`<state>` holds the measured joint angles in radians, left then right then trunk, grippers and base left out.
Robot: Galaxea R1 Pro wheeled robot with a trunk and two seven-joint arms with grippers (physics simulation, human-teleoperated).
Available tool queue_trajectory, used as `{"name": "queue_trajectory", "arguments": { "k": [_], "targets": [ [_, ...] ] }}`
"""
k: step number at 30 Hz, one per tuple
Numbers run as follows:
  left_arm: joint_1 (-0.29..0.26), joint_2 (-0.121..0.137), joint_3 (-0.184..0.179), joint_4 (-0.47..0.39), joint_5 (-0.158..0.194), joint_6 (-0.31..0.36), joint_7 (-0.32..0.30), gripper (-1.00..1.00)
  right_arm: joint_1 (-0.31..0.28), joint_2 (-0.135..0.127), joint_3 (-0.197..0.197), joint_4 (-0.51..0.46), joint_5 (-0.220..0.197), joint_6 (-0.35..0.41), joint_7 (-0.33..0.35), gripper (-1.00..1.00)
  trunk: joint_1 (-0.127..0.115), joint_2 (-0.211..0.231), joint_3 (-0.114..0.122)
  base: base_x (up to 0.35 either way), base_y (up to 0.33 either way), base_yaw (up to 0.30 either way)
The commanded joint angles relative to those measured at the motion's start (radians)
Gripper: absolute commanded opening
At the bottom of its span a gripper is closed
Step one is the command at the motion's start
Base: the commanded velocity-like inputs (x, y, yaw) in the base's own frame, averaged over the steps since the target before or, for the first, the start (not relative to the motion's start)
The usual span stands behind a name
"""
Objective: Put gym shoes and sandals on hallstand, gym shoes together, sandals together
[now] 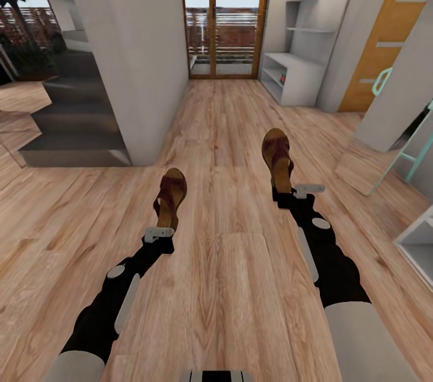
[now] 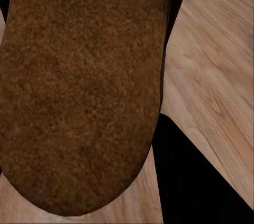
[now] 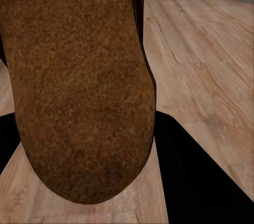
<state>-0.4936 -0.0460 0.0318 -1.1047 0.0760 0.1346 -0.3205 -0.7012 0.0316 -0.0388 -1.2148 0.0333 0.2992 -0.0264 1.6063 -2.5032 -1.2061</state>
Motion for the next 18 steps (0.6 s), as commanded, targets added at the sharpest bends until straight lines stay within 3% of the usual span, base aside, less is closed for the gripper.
{"name": "queue_trajectory", "arguments": {
  "k": [1,18],
  "targets": [
    [0.000,-0.001,0.003,-0.001,0.009,0.010,-0.009,-1.00,0.000,0.001,-0.001,-0.002,0.000,0.006,-0.001,-1.00,0.000,0.000,-0.001,0.348,0.000,0.000],
    [0.000,-0.002,0.003,-0.001,0.008,0.010,-0.009,-1.00,0.000,0.001,0.000,-0.003,0.001,0.007,-0.001,-1.00,0.000,0.000,-0.001,0.348,0.000,0.000]
  ]
}}
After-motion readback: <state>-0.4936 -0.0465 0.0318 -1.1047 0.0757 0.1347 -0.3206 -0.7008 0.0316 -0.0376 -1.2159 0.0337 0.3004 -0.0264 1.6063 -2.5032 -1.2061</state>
